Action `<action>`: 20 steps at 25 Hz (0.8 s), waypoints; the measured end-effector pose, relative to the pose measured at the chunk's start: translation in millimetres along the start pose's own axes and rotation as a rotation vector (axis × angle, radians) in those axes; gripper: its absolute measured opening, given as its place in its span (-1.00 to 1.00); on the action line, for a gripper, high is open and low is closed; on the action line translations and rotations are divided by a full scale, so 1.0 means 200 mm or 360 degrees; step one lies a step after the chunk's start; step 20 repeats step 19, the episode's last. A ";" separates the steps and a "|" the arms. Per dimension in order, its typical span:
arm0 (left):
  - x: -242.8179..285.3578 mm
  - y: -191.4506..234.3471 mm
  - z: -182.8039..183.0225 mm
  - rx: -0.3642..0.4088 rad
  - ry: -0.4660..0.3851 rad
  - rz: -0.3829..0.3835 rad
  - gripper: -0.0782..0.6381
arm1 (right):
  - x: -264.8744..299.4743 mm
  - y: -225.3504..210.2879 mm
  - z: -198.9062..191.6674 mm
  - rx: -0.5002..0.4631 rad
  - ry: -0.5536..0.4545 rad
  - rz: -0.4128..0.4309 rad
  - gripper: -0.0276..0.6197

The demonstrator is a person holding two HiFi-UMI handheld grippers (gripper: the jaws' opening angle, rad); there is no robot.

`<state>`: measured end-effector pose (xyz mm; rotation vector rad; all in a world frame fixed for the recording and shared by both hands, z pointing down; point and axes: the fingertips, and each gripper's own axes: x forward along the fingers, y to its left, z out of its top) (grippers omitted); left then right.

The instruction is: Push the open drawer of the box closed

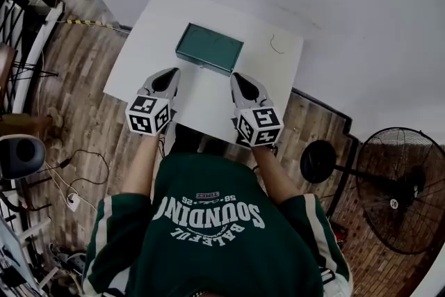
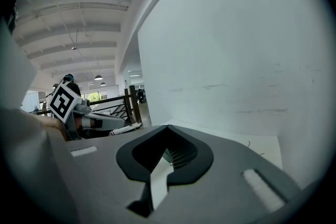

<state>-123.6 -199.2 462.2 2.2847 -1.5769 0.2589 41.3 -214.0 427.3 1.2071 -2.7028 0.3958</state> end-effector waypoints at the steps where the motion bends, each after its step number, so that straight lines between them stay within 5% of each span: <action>1: -0.01 0.00 0.00 -0.0007 -0.0006 0.0006 -0.64 | -0.01 0.01 0.00 -0.0007 -0.0002 0.0005 -0.91; 20: -0.07 -0.03 -0.04 -0.0022 -0.0006 0.0015 -0.64 | -0.04 0.06 -0.05 0.0007 0.0014 0.0045 -0.91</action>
